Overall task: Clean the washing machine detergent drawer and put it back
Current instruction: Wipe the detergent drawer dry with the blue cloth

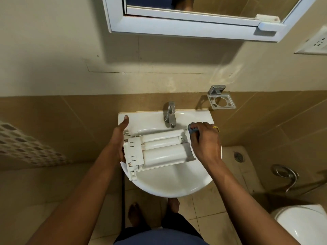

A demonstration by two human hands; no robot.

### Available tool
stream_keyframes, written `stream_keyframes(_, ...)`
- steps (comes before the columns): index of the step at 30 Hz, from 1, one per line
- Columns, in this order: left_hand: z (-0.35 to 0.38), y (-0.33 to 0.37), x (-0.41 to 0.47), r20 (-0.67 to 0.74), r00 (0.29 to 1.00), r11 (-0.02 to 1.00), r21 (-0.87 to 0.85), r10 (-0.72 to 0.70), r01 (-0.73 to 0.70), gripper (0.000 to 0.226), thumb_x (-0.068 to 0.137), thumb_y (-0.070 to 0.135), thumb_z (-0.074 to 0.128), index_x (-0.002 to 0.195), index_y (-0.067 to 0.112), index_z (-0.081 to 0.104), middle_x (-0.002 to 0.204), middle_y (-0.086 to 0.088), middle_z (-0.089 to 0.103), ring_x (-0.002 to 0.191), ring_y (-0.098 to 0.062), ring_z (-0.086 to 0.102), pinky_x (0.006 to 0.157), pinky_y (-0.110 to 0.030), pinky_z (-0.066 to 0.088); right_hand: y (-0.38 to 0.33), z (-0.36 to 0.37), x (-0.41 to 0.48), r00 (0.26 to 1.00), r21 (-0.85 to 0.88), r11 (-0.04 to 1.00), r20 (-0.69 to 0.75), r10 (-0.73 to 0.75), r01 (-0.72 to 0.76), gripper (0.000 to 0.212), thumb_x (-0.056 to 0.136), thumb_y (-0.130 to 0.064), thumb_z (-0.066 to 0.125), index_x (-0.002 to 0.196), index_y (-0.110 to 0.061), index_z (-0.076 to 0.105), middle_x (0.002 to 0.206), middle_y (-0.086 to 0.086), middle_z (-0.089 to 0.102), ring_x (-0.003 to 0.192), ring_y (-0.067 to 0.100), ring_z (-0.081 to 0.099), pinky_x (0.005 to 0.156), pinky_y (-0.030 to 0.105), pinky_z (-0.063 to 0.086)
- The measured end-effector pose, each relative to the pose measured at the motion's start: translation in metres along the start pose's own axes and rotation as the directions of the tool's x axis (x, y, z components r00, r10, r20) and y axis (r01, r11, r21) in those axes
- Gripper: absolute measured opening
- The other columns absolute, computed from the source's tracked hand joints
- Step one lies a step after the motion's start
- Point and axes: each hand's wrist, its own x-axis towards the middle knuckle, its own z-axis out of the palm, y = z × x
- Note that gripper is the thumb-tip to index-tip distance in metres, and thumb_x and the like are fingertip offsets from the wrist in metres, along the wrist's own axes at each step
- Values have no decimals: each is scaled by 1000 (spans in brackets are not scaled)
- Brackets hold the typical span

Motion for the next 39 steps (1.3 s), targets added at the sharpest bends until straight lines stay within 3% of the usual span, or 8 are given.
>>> stream_keyframes(6, 20, -7, -3, 15, 997, 997, -11, -71, 72, 72, 85, 80, 57, 112, 14, 65, 96, -17, 74, 87, -40, 73, 95, -56, 52, -70, 33, -24, 936, 188, 954, 223, -274, 234, 30, 87, -20, 47, 104, -26, 71, 103, -7, 75, 92, 24, 66, 86, 41, 53)
stream_keyframes(9, 21, -3, -7, -26, 997, 997, 20, -69, 69, 75, 88, 77, 57, 122, 11, 57, 81, -13, 74, 61, -30, 76, 78, -46, 54, -86, 32, -45, 856, 257, 893, 280, -435, 370, 25, 100, -21, 49, 120, -22, 64, 113, 0, 71, 99, 23, 58, 82, 35, 50)
stream_keyframes(11, 15, -6, -6, -13, 992, 990, 59, -127, 127, 96, 71, 92, 61, 128, 15, 57, 96, -16, 78, 89, -40, 76, 94, -60, 51, -66, 21, -39, 837, 285, 873, 280, -471, 396, 22, 98, -21, 57, 119, -21, 65, 110, 0, 71, 93, 22, 56, 75, 30, 43)
stream_keyframes(13, 7, -14, 2, -6, 979, 977, 63, -203, 203, 115, 51, 100, 63, 137, 23, 55, 120, -20, 72, 116, -50, 63, 101, -77, 39, -33, 12, -29, 885, 204, 914, 248, -395, 351, 20, 92, -20, 60, 111, -23, 67, 104, -1, 72, 89, 22, 55, 75, 29, 44)
stream_keyframes(17, 4, -16, 2, -28, 968, 968, 3, -249, 249, 115, 54, 100, 61, 141, 24, 50, 129, -22, 66, 124, -54, 57, 101, -81, 35, 3, 8, -14, 970, 62, 995, 224, -90, 78, 24, 90, -21, 58, 111, -29, 67, 100, -4, 72, 96, 26, 58, 72, 36, 49)
stream_keyframes(25, 14, -11, 13, 9, 981, 980, -29, -196, 196, 93, 67, 94, 60, 120, 17, 64, 100, -20, 74, 97, -44, 68, 99, -63, 47, -68, 30, -46, 832, 301, 868, 284, -477, 395, 27, 100, -18, 52, 124, -21, 63, 124, 2, 68, 113, 23, 55, 94, 34, 46)
stream_keyframes(33, 17, -12, 8, -32, 959, 959, -44, -282, 280, 87, 73, 95, 51, 117, 20, 52, 118, -24, 66, 123, -52, 56, 105, -78, 35, -2, 15, -19, 988, 85, 992, 116, -100, 91, 30, 91, -17, 60, 118, -26, 68, 109, 1, 71, 105, 26, 56, 74, 32, 50)
stream_keyframes(39, 15, -27, 23, 41, 946, 943, -72, -322, 324, 119, 57, 103, 51, 135, 12, 58, 118, -28, 69, 114, -54, 61, 105, -76, 35, -73, 35, -81, 949, 244, 937, 132, -286, 249, 32, 92, -20, 56, 123, -23, 64, 115, 0, 69, 105, 21, 60, 77, 29, 50)
